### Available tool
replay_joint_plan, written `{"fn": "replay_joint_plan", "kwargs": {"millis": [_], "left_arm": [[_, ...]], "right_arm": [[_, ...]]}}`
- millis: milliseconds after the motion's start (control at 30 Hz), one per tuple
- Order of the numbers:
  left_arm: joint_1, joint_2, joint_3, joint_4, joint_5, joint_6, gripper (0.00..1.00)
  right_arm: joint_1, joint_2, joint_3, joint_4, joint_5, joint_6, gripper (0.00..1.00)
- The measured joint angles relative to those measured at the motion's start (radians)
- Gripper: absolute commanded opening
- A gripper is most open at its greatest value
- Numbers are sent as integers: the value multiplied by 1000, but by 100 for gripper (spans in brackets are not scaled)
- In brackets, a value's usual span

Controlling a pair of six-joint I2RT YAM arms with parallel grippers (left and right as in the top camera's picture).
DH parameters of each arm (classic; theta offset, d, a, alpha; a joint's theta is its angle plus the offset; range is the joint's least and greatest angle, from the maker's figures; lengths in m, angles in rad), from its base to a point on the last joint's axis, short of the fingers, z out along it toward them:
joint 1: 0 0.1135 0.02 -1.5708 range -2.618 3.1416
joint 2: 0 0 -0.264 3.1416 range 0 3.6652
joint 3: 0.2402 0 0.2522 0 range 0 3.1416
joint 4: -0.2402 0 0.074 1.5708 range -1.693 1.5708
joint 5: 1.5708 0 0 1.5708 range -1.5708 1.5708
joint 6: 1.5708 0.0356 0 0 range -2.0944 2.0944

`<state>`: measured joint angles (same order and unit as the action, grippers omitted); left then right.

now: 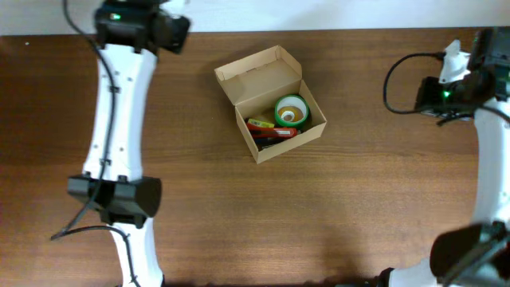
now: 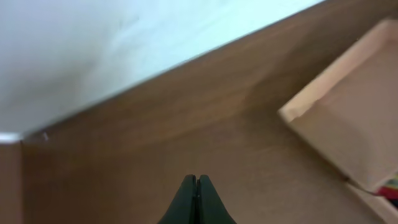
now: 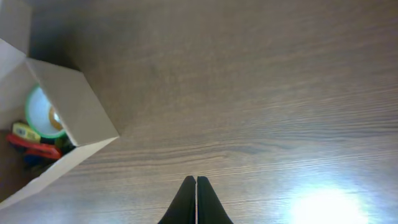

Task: Pack container
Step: 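Release the cutter and raise both grippers to the box lid flaps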

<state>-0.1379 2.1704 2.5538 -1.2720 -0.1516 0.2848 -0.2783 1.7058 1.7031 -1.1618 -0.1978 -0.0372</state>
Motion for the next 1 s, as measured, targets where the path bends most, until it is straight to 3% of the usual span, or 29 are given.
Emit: {"fn": "replay_joint_plan", "kwargs": {"millis": [167,400,667,1000], "left_arm": [[115,0,-151,40,118,-36,2],[129,0,-316,75,165,-44,2],[128,0,-338,82,173,-47,2],[128,0,-338,84,175,-47,2]], "right_arm": [[48,145,0,12,-34,-19,4],[201,313,0,79,-60,-28,4],[261,418,0,100,-93,-45,4],[328,422,0,119,-111,-70,4]]}}
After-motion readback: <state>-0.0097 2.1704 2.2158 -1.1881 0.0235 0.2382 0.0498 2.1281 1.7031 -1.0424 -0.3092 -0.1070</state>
